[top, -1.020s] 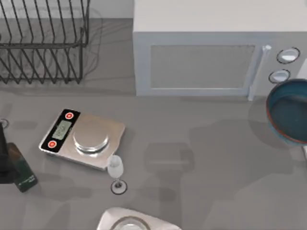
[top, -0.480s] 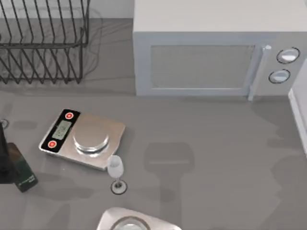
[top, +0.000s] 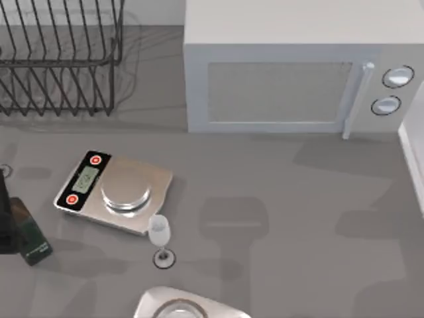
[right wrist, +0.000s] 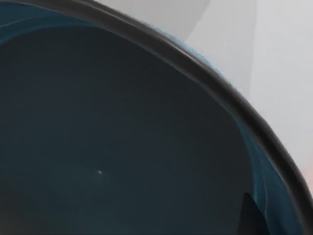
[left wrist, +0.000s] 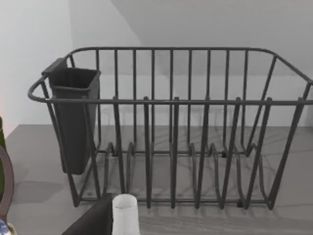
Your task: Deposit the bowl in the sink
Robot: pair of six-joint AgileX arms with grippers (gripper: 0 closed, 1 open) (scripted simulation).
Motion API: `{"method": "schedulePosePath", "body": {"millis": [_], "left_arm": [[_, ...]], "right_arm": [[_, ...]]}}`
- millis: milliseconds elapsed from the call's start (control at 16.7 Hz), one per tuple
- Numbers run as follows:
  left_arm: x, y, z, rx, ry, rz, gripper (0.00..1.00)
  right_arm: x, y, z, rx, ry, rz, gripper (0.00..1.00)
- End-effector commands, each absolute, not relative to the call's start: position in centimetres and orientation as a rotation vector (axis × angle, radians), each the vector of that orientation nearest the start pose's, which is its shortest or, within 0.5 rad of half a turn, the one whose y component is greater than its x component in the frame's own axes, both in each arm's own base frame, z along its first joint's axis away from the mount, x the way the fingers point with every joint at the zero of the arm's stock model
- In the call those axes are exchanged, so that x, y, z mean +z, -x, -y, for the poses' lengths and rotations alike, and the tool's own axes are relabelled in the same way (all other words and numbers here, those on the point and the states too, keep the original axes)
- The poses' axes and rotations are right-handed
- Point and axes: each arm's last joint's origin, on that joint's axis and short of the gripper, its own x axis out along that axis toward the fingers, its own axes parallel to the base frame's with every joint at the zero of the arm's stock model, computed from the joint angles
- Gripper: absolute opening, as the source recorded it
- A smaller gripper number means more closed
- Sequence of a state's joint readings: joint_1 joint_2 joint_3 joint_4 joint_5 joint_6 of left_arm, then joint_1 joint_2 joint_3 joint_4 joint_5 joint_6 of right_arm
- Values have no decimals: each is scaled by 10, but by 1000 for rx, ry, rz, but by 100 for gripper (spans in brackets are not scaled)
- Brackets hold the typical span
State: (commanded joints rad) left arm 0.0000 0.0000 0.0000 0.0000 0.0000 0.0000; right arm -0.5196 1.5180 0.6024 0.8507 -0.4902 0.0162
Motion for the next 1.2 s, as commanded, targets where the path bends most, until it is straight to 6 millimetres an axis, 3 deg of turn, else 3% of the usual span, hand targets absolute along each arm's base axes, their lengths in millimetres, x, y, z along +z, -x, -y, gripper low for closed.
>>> {"method": "schedulePosePath", "body": {"millis": [180, 540, 900, 1200], "left_arm": [[160, -106, 1, 0, 0, 0, 100], [160, -106, 1, 0, 0, 0, 100], [160, -106, 1, 0, 0, 0, 100], [160, -106, 1, 0, 0, 0, 100]], "right_arm": [[209, -267, 136, -10, 0, 0, 0], [205, -270, 135, 0, -9, -8, 0], [145, -281, 134, 47, -82, -73, 0], [94, -279, 136, 39, -36, -59, 0]]}}
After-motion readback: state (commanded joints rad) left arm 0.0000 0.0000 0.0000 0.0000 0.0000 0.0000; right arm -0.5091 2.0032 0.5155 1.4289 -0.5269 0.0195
